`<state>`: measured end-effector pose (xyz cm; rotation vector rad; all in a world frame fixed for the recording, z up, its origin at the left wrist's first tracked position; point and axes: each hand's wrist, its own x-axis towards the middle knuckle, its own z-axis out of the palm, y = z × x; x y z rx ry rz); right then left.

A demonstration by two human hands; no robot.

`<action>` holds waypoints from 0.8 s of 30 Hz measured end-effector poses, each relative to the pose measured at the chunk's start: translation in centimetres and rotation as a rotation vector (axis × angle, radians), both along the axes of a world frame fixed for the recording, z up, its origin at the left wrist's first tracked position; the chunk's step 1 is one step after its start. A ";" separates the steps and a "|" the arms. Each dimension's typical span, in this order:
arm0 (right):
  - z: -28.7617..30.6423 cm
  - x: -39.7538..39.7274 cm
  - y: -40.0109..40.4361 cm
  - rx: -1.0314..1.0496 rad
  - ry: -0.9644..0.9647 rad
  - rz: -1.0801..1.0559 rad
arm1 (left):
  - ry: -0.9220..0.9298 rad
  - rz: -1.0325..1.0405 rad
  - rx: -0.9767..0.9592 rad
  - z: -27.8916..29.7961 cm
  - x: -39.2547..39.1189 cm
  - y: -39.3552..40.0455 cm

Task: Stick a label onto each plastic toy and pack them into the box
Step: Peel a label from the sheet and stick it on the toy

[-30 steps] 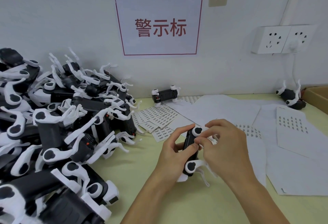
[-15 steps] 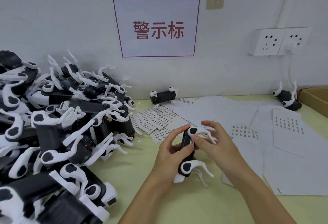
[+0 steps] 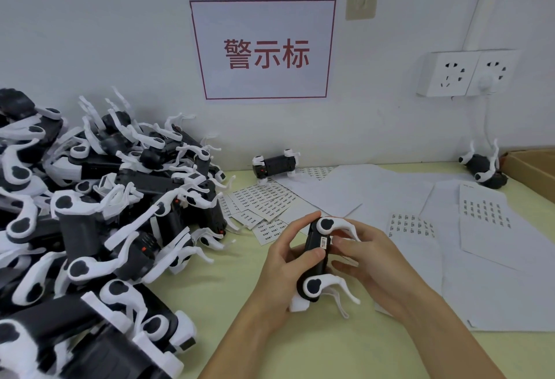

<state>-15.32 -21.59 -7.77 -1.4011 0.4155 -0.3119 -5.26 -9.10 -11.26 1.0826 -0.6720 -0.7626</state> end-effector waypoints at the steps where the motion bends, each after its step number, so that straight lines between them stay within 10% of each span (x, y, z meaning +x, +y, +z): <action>1: 0.0 -0.1 -0.1 -0.006 -0.005 0.002 | 0.011 -0.013 -0.004 0.0 0.1 0.0; 24: -0.7 0.6 0.8 -0.207 -0.010 -0.212 | -0.056 -0.037 0.042 -0.2 0.4 -0.1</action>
